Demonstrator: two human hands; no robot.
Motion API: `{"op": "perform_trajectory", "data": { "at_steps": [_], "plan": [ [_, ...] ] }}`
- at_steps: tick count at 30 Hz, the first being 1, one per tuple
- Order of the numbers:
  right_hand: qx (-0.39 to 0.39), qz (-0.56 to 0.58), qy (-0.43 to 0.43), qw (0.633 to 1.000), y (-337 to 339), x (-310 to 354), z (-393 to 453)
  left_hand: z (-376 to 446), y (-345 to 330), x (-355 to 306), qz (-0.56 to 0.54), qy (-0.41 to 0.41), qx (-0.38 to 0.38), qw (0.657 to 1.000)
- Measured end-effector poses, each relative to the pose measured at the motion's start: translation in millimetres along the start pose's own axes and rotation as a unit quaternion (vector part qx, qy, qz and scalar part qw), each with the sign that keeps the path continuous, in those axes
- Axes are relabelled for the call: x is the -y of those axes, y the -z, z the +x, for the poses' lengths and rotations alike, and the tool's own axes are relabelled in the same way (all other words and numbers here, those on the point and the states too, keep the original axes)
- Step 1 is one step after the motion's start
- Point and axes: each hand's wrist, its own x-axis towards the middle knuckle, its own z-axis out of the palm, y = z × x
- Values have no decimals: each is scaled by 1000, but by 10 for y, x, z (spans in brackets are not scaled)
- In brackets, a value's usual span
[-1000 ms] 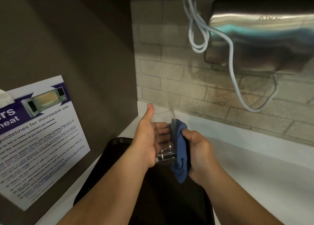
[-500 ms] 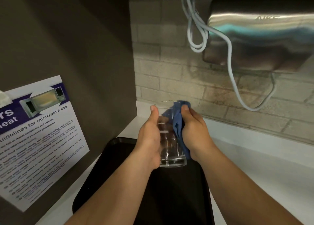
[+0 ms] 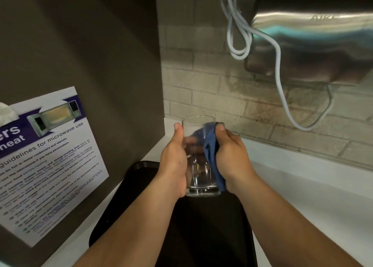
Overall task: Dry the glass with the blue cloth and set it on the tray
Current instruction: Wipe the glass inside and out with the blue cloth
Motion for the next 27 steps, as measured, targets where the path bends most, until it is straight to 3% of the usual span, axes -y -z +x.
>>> {"op": "perform_trajectory", "data": {
  "at_steps": [6, 15, 17, 19, 21, 22, 24, 27],
  "plan": [
    [-16, -86, 75, 993, 12, -225, -293, -6, -42, 42, 121, -99, -75, 985],
    [-44, -148, 168, 974, -14, -178, -372, -61, -7, 170, 102, -93, 50, 989],
    [-58, -110, 129, 984, 3, -99, -259, -68, 4, 171, 71, -76, 75, 992],
    [-66, 3, 22, 998, 57, 12, -106, -86, 16, 174, 42, -59, 100, 992],
    [-28, 108, -90, 990, 99, 76, -90, -89, 10, 129, 24, -45, 86, 995],
    [-2, 107, -112, 988, 102, 65, -150, -64, -1, 93, 18, -34, 63, 997],
    [29, 10, -96, 995, 65, -48, -327, 18, -12, 27, 8, -7, 3, 1000],
    [31, -182, 68, 980, -9, -211, -544, 83, 1, 21, 28, 5, -23, 999]
  ]
}}
